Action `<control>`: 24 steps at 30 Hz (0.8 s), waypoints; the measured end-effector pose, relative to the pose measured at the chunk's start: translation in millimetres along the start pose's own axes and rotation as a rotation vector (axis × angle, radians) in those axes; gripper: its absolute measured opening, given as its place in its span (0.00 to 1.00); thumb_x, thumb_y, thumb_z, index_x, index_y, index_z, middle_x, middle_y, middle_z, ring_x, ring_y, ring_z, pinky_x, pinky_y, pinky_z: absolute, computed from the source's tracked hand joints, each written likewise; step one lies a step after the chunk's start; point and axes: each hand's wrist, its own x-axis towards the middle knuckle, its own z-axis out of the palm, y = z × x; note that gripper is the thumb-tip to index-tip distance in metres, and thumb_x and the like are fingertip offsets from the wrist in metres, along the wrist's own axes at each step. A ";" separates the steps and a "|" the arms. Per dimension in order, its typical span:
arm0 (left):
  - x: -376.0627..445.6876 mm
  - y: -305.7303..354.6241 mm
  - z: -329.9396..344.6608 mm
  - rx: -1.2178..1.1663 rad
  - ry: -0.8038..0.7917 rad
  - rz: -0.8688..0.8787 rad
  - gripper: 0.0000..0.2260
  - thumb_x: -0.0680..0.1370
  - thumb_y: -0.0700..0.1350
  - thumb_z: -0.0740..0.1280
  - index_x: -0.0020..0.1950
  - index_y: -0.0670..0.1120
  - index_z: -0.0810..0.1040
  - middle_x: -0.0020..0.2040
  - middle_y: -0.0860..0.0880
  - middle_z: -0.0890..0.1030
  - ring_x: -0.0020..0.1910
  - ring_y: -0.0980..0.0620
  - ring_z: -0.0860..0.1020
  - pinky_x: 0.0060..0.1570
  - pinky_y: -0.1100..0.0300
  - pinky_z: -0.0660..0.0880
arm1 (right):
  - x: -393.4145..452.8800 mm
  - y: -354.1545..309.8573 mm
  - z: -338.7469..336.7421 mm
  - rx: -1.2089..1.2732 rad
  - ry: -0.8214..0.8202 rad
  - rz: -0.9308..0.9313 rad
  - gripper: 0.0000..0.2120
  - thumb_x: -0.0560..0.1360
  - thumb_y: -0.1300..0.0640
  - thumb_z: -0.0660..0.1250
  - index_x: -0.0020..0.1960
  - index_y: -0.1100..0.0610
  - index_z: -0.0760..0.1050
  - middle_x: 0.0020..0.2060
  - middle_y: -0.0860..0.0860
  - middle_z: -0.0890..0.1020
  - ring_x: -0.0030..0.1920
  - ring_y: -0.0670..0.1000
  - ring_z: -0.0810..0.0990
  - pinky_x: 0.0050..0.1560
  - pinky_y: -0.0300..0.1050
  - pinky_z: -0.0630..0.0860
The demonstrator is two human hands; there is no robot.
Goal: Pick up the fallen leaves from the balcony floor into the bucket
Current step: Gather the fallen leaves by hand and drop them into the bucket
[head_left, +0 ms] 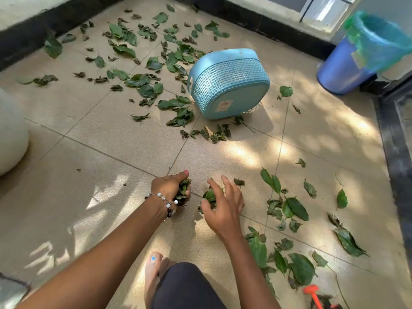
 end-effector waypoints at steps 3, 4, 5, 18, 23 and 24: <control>-1.0 -1.2 -1.3 -0.014 -0.006 -0.002 0.09 0.72 0.37 0.74 0.42 0.32 0.78 0.33 0.37 0.79 0.22 0.48 0.73 0.23 0.61 0.74 | 4.9 6.6 11.6 -0.234 -0.027 -0.055 0.36 0.73 0.34 0.59 0.77 0.45 0.53 0.78 0.55 0.48 0.77 0.60 0.43 0.74 0.65 0.43; -1.6 -2.0 -1.3 -0.019 -0.007 -0.001 0.09 0.73 0.37 0.74 0.42 0.32 0.78 0.33 0.37 0.79 0.21 0.48 0.73 0.23 0.62 0.73 | 7.0 8.5 15.1 -0.284 -0.007 -0.047 0.37 0.74 0.33 0.59 0.77 0.45 0.51 0.78 0.56 0.46 0.77 0.62 0.42 0.74 0.65 0.41; -2.2 -2.4 -1.4 -0.025 -0.004 0.000 0.09 0.73 0.37 0.74 0.41 0.32 0.77 0.33 0.37 0.79 0.21 0.48 0.73 0.23 0.62 0.73 | 10.5 10.9 17.4 -0.315 0.017 -0.025 0.38 0.74 0.31 0.57 0.77 0.43 0.49 0.78 0.57 0.43 0.76 0.63 0.40 0.72 0.66 0.38; 4.8 3.2 -3.1 0.002 0.004 -0.001 0.09 0.72 0.38 0.75 0.41 0.34 0.77 0.35 0.36 0.79 0.24 0.48 0.74 0.24 0.61 0.73 | 34.5 9.7 26.8 -0.177 0.328 -0.168 0.09 0.72 0.57 0.72 0.51 0.55 0.76 0.48 0.50 0.76 0.49 0.50 0.69 0.46 0.46 0.73; 13.8 4.0 -0.8 -0.012 0.022 -0.051 0.09 0.72 0.37 0.74 0.40 0.34 0.77 0.34 0.37 0.79 0.23 0.48 0.74 0.23 0.61 0.72 | 48.5 4.9 9.0 0.304 0.334 0.184 0.04 0.79 0.62 0.62 0.53 0.57 0.74 0.49 0.48 0.73 0.49 0.46 0.72 0.48 0.30 0.70; 16.1 6.5 1.5 -0.027 0.022 -0.064 0.09 0.72 0.37 0.74 0.41 0.34 0.77 0.34 0.37 0.79 0.23 0.48 0.75 0.23 0.61 0.73 | 53.3 1.2 -0.1 0.517 0.366 0.329 0.04 0.79 0.59 0.63 0.52 0.57 0.75 0.48 0.48 0.75 0.47 0.47 0.74 0.47 0.32 0.71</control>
